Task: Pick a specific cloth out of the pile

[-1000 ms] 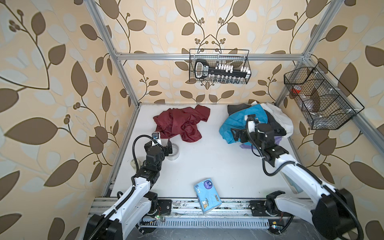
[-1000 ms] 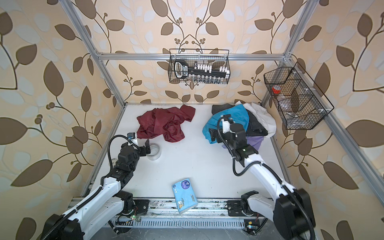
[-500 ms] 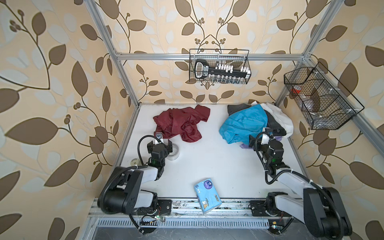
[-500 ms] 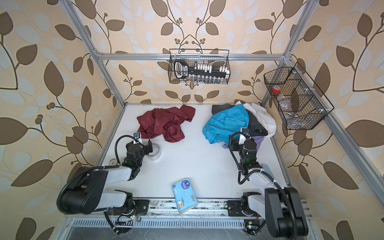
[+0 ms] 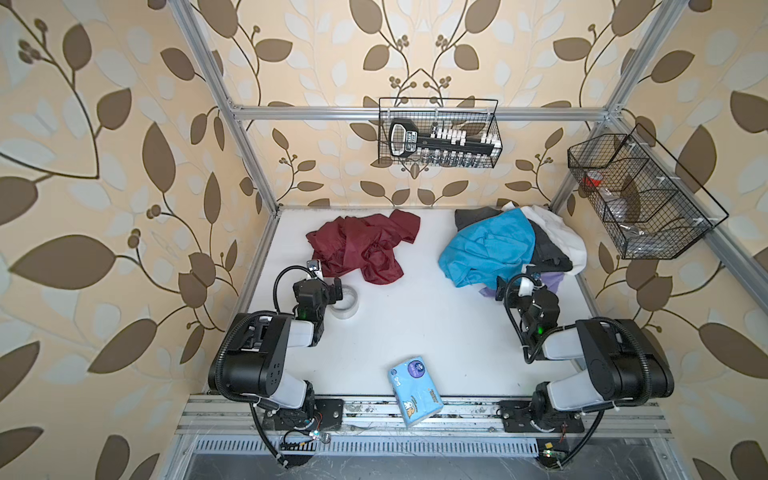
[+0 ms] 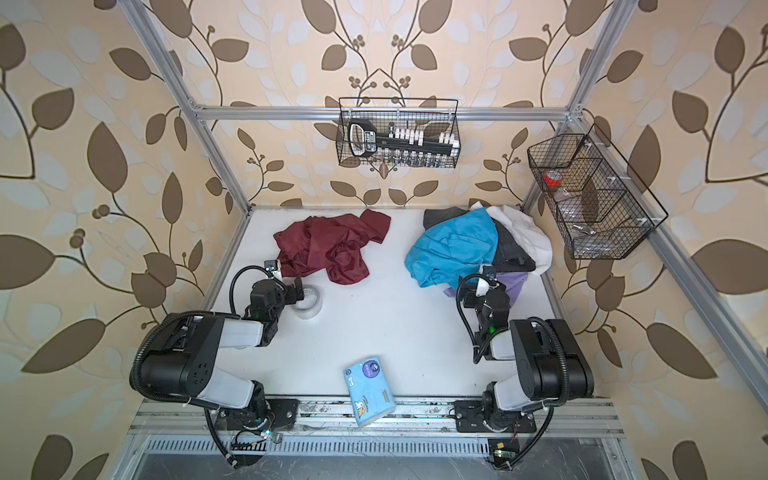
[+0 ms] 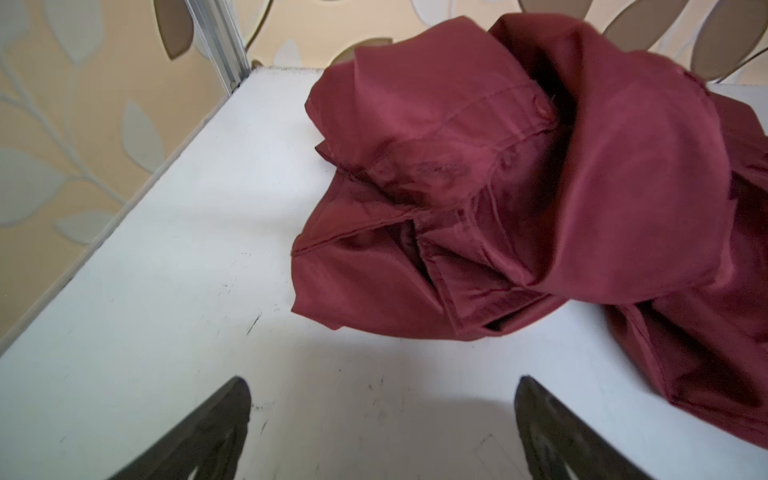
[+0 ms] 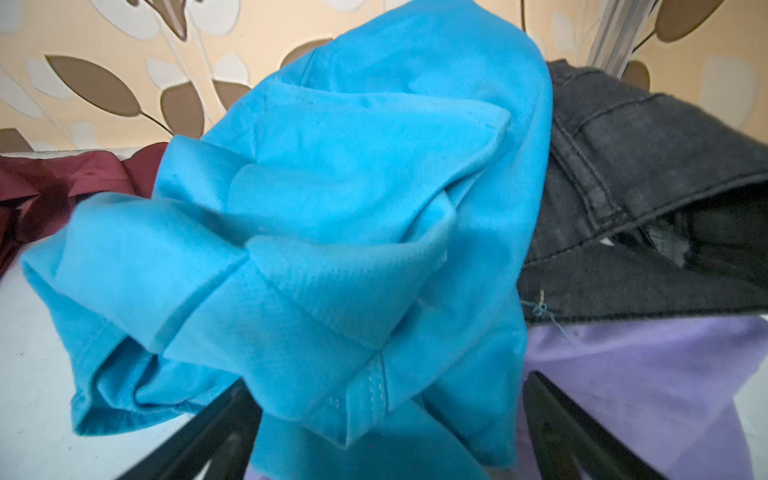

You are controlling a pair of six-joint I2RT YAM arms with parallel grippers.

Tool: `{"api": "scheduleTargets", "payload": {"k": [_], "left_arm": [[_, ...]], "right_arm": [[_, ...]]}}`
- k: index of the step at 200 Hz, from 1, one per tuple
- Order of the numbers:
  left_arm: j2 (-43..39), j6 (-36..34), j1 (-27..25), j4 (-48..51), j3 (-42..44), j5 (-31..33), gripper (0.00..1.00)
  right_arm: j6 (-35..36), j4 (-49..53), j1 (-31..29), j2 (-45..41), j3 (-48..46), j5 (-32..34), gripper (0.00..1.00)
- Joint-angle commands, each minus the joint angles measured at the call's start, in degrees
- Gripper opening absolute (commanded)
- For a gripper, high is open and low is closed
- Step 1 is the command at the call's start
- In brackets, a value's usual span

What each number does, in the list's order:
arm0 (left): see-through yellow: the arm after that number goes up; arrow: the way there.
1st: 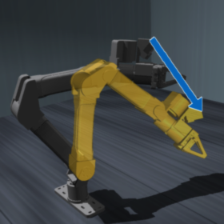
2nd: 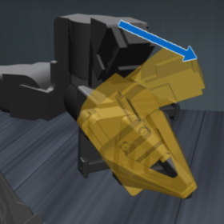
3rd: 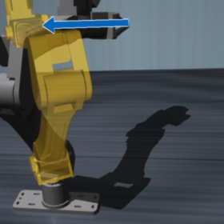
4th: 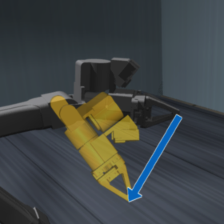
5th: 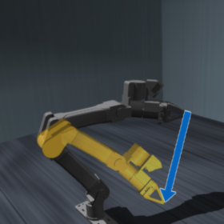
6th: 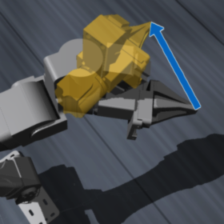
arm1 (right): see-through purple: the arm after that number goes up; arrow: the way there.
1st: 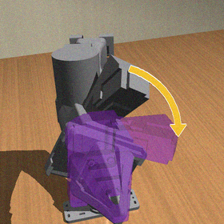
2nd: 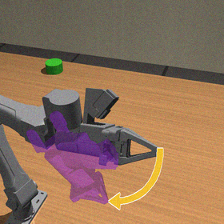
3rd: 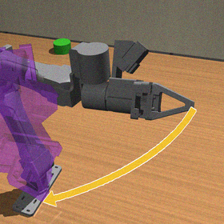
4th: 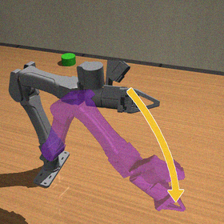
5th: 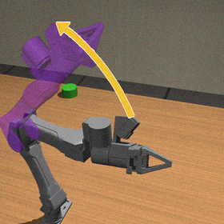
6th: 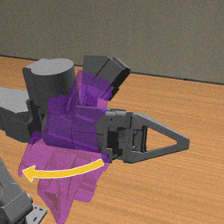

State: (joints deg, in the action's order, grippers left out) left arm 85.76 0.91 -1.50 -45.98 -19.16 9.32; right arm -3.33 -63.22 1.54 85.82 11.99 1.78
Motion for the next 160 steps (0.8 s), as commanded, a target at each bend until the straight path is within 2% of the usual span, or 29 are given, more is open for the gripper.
{"api": "scheduleTargets", "payload": {"k": [1,160], "left_arm": [[-0.03,2.47,1.20,2.66,-2.27,-1.80,0.99],[-0.54,2.26,1.12,2.38,-1.98,-1.94,0.99]], "right_arm": [[0.26,-1.19,0.48,0.28,1.77,-1.52,1.00],[0.26,-1.03,0.47,0.01,1.72,-1.46,1.00]]}}
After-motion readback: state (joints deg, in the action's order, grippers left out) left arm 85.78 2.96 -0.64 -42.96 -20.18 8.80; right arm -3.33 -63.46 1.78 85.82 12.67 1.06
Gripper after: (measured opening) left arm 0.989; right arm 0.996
